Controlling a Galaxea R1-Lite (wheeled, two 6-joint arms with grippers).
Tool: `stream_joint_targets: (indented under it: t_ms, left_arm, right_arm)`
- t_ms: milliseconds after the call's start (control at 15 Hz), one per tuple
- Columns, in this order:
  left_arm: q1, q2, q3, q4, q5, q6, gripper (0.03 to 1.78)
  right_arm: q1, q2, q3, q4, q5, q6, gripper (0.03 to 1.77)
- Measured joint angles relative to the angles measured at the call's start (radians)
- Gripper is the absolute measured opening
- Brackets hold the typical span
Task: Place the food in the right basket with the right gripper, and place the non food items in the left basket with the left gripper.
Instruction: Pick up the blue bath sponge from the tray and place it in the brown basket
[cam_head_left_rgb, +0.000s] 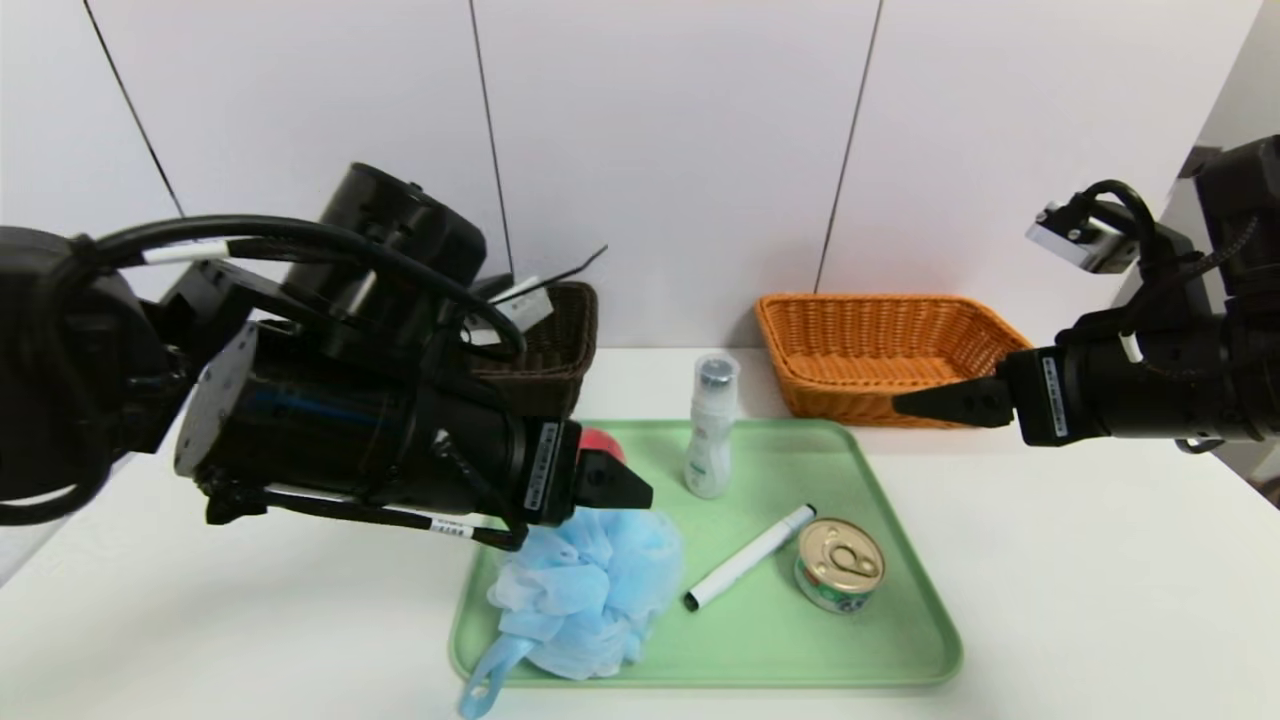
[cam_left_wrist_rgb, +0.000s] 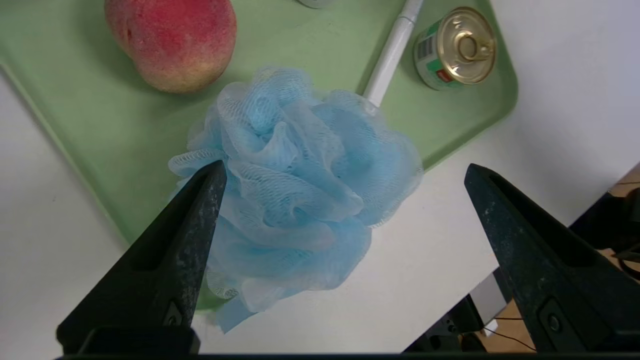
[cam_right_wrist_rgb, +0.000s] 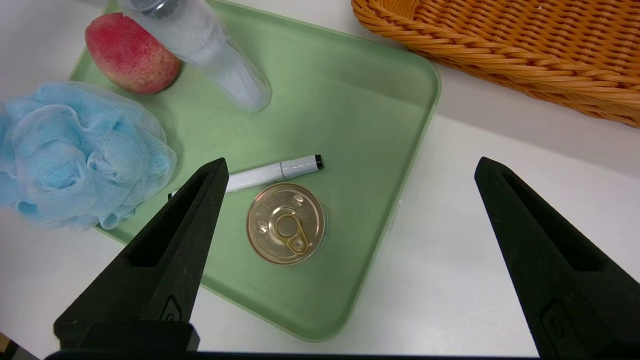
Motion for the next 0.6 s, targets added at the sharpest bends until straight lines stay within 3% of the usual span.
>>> stream_joint_targets:
  t_ms: [133,600]
  left_arm:
    - [-0.006,0.031,0.008,0.001,0.068,0.004,1.69]
    - [-0.042,0.11,0.052,-0.01,0.178,0.031,1.69]
  right_arm:
    - [-0.01,0.002,0.003,-0.001,0.004,0.001,1.7]
    - [-0.017,0.003,0.019,-0.013,0.009,0.0,1.7]
